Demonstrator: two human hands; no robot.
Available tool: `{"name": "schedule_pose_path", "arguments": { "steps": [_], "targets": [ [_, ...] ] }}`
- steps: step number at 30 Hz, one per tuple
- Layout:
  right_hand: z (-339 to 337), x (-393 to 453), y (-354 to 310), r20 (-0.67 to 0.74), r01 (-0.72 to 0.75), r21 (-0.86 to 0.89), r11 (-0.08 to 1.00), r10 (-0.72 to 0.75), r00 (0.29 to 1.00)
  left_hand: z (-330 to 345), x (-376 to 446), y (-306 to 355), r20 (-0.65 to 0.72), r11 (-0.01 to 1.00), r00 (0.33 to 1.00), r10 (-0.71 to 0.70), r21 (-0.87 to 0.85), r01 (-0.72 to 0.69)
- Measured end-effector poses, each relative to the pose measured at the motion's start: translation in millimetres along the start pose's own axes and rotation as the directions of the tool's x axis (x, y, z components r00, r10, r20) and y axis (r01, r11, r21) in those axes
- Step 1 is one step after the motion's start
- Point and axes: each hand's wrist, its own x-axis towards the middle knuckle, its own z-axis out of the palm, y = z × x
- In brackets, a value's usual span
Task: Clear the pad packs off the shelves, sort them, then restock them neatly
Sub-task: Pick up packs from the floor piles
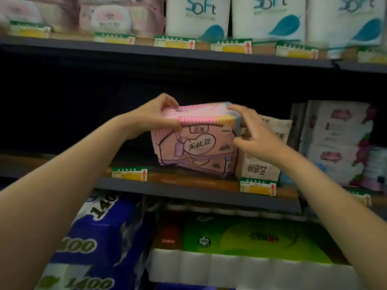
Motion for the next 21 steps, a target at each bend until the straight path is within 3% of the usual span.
{"name": "schedule_pose_path", "arguments": {
  "steps": [5,7,11,13,15,17,19,21],
  "targets": [
    [20,-5,19,-0.021,-0.060,-0.149,0.987,0.057,0.998,17,23,-12,0.135,0.998,0.990,-0.029,0.060,0.021],
    [32,-10,27,0.031,-0.111,-0.245,0.963,0.122,0.992,29,31,-19,0.204,0.968,0.977,-0.063,0.251,0.010],
    [51,-5,41,-0.033,-0.102,-0.398,0.912,0.097,0.995,74,36,-19,0.225,0.738,0.973,-0.046,0.664,-0.119],
    [57,-1,50,-0.011,-0.050,-0.488,0.871,0.051,0.999,97,32,-14,0.216,0.584,0.975,0.050,0.786,-0.204],
    [59,-2,55,0.013,-0.022,-0.591,0.807,0.037,0.999,116,28,-17,0.190,0.515,0.975,0.118,0.827,-0.224],
    [52,-4,60,-0.113,-0.066,-0.675,0.735,-0.014,0.993,128,26,-23,0.130,0.548,0.985,0.115,0.819,-0.172],
    [38,-3,64,-0.333,-0.200,-0.649,0.734,-0.037,0.942,136,26,-31,0.091,0.535,0.986,0.141,0.830,-0.154],
    [25,-4,74,-0.317,-0.319,-0.574,0.754,0.155,0.936,142,28,-38,0.063,0.522,0.980,0.187,0.839,-0.154]
  ]
}}
